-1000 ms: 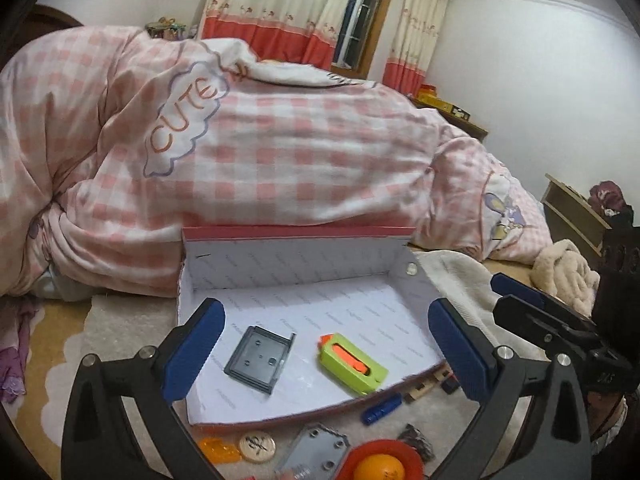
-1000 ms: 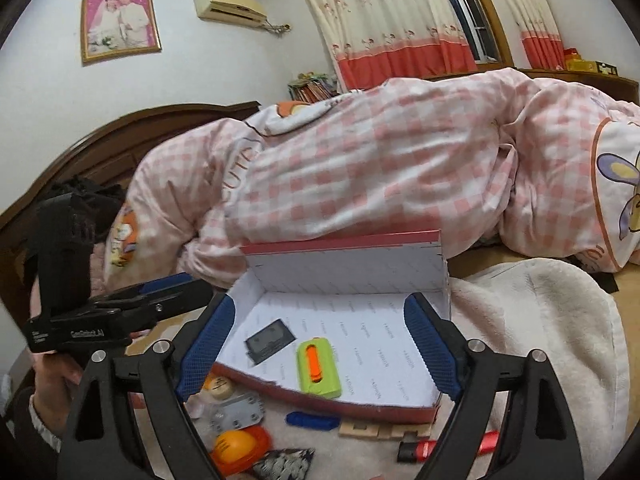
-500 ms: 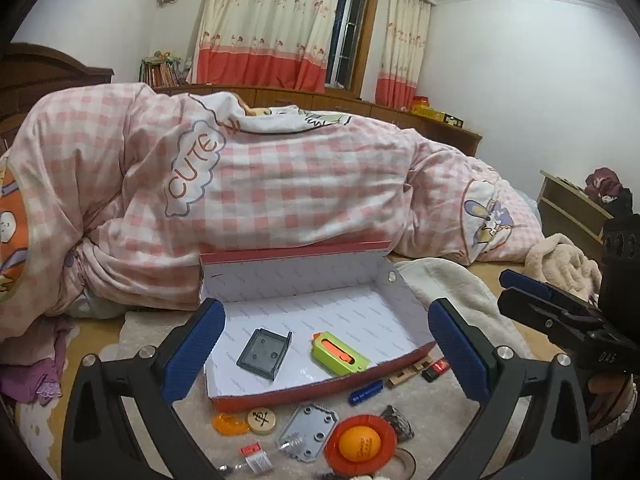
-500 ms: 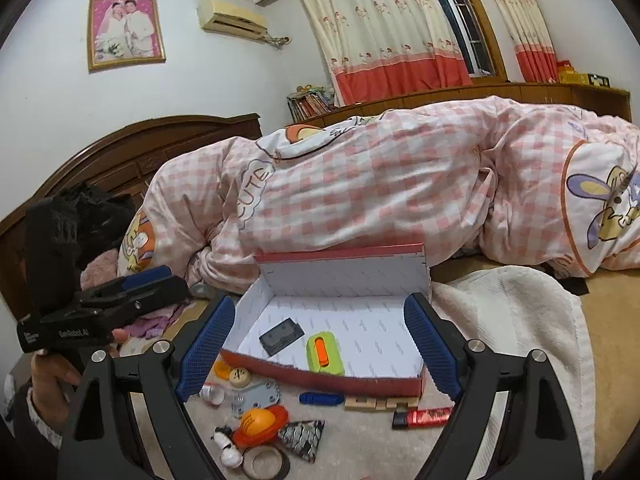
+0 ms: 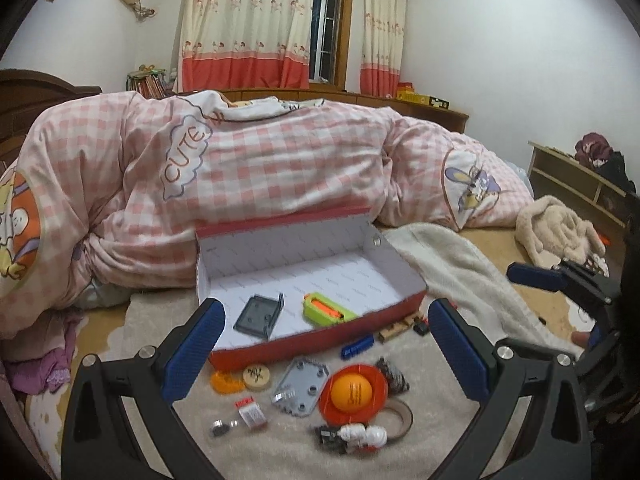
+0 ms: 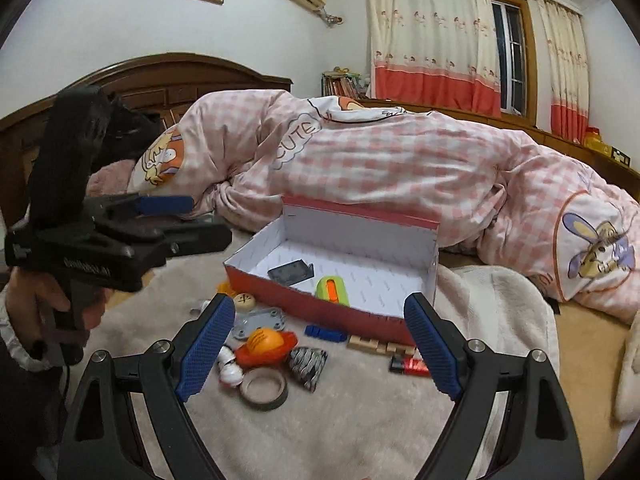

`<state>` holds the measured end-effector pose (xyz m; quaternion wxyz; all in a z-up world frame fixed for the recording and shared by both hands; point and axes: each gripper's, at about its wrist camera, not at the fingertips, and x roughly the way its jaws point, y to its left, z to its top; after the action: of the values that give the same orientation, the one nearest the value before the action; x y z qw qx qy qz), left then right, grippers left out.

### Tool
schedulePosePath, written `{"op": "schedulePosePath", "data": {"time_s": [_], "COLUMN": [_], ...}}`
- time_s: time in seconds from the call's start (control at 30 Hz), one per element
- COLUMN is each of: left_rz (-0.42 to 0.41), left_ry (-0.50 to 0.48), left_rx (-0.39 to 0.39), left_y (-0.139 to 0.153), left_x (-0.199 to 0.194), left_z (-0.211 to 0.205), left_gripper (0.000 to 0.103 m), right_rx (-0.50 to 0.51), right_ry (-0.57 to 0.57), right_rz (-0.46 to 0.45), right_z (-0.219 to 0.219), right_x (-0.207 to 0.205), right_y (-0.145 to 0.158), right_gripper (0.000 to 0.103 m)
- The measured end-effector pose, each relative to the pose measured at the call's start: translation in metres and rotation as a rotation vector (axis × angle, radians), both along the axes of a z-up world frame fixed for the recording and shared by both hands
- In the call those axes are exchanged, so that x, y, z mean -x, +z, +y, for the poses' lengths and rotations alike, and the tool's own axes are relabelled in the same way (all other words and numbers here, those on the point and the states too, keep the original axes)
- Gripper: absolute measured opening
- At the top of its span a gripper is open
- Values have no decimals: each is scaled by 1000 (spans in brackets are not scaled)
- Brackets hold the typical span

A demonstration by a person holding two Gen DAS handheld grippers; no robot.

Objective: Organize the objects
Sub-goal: 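Withdraw both tools from the shoebox back toward the remaining objects, then grasp the white-and-red robot figure with the left tool while the right tool grasps the black tape roll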

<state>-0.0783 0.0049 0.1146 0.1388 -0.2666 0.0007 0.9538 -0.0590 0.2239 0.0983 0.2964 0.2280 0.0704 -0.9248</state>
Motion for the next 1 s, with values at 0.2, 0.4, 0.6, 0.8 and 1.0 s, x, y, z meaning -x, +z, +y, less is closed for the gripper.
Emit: {"op": "schedulePosePath", "data": {"time_s": [0.2,0.4,0.6,0.8,1.0], "left_rz": [-37,-121,-185,-291,-351], "left_ry": [-27,-57,-56,-65,-98], "left_rx": [13,34,28,-71,-89], "left_y": [-33,-71,-99,-114,-123], "left_x": [-22,-23,-18,-3,3], "left_z": [10,25,25,11,14], "left_gripper": [103,103,103,102,81], "right_rx": [97,92,79,43,29], "right_ry": [-6,-2,10,8,22], "right_rz": [-62,-93,-128,-185,-196], "right_z": [18,22,26,23,19], "right_x": [-10,-4,0,7,9], "right_y": [-19,-32,-46,-63,-67], "right_gripper": [89,89,89,89,89]}}
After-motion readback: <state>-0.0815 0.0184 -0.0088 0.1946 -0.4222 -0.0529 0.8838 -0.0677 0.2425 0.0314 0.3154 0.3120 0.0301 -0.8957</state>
